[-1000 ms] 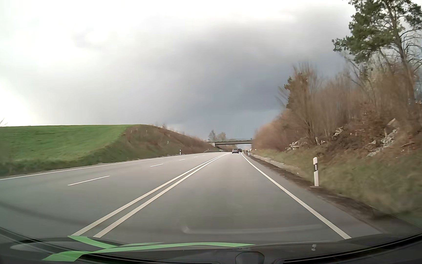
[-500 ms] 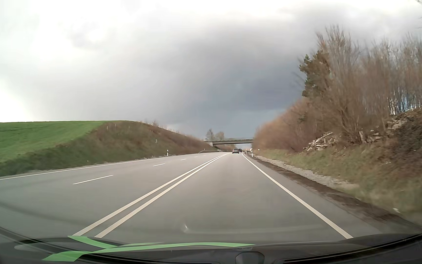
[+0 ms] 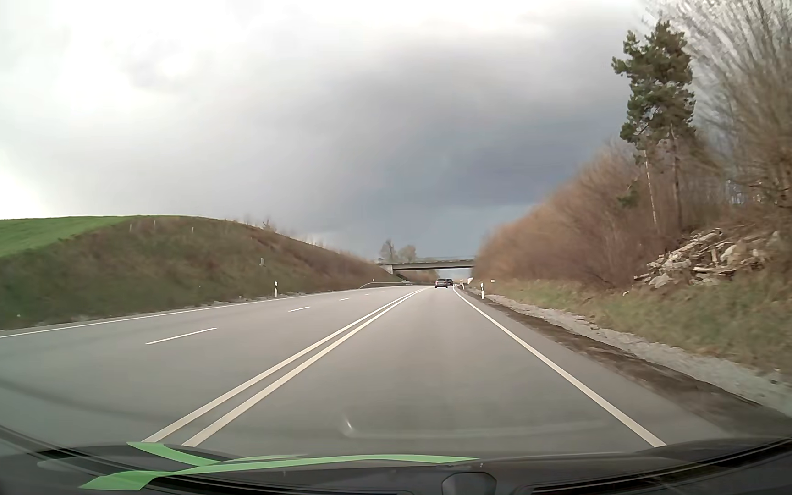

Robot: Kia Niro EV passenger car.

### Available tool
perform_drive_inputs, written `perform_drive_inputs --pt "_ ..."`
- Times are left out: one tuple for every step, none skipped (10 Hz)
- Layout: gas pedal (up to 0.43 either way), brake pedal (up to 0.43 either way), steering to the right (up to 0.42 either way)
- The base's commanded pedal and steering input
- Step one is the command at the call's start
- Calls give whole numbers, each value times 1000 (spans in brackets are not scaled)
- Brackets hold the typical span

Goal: Follow the waypoints while adhering to traffic rules and regulations

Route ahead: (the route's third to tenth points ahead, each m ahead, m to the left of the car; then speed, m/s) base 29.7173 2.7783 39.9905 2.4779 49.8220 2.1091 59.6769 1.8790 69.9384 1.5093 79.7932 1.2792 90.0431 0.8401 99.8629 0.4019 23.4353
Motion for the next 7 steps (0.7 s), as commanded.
perform_drive_inputs --pt "280 0 2" --pt "280 0 2" --pt "280 0 2" --pt "280 0 1" --pt "280 0 1" --pt "280 0 1" --pt "280 0 1"
